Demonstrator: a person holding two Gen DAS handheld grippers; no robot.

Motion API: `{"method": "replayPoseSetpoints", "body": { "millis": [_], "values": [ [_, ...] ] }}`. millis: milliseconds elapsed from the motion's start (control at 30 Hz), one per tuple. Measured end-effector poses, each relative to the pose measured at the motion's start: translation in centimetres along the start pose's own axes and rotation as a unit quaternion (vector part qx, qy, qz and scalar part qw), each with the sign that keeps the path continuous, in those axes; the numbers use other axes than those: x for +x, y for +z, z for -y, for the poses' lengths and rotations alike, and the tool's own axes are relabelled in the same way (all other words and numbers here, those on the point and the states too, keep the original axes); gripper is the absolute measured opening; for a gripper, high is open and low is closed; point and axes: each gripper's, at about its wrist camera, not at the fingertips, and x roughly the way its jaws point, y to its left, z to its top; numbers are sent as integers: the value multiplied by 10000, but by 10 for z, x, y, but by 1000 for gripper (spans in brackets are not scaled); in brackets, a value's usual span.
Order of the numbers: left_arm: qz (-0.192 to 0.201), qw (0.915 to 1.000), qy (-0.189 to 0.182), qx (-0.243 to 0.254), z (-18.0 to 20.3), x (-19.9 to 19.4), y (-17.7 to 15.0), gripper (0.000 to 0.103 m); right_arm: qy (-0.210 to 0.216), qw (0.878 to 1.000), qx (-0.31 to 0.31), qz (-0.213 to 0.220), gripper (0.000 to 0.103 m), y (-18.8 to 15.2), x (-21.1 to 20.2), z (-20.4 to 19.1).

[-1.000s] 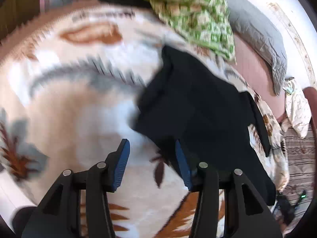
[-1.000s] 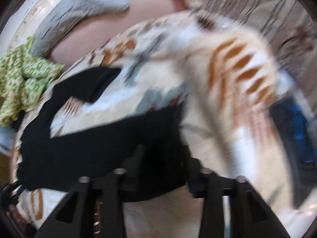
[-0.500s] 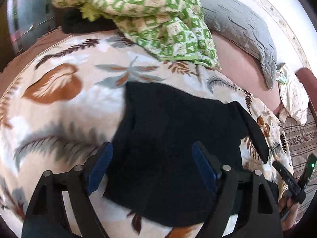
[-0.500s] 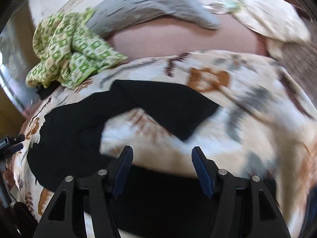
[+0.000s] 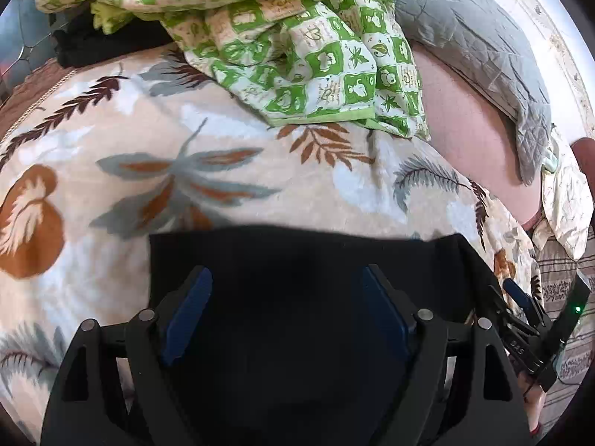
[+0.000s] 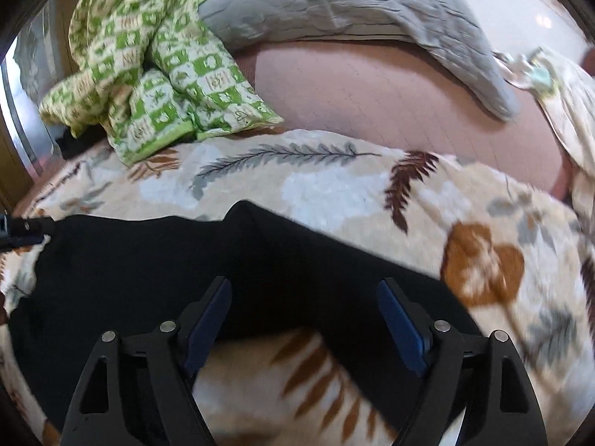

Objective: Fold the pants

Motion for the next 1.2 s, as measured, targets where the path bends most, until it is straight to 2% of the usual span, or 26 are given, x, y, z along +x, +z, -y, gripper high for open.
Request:
{"method": "replayPoseSetpoints", "body": {
  "millis": [133,200,233,267,333,400,533,633,733,800,867,933,1033,1100,1133,1167,1200],
  "values": [
    [-87,9998,128,-114,3,18,7,83,69,9997,-169,-153,82,15,26,-7],
    [-140,9996,176,-179,2,25,8,83,142,9994,-283,-164,74,18,36,-13],
    [-149,9995,185,-201,2,26,7,83,123,9991,-342,-205,42,19,41,-15],
    [-147,9995,175,-214,1,26,6,83,36,9988,-400,-262,3,20,45,-16],
    [-126,9996,117,-244,-1,21,3,83,-92,9985,-432,-331,3,19,46,-14],
    [-57,9995,19,-311,-5,10,-2,83,66,9994,-326,-84,3,17,27,-6],
    [169,9980,-326,-514,-18,-23,-20,83,356,9980,-255,451,3,-1,-43,14],
    [315,9958,-543,-670,-29,-48,-40,83,642,9955,-303,624,3,-38,-99,27],
    [545,9928,-686,-812,-39,-76,-64,83,841,9949,-211,517,3,-89,-141,35],
    [675,9900,-768,-976,-48,-94,-83,85,1105,9935,-141,214,3,-122,-155,33],
    [739,9871,-892,-1101,-54,-103,-99,90,1158,9931,-154,-93,3,-152,-159,28],
    [730,9875,-822,-1134,-56,-105,-111,91,1251,9909,-120,-490,1,-177,-153,24],
    [556,9904,-672,-1069,-55,-97,-123,91,1099,9899,65,-888,0,-197,-138,26],
    [447,9909,-667,-1077,-54,-89,-129,91,1037,9909,260,-824,6,-200,-141,31],
    [425,9914,-620,-1068,-53,-87,-131,91,1033,9913,431,-692,16,-200,-146,37],
    [415,9917,-567,-1077,-52,-83,-132,91,1087,9902,668,-570,39,-198,-151,46],
    [422,9914,-552,-1113,-52,-81,-132,91,1132,9874,1035,-385,51,-197,-158,58]
  ]
}}
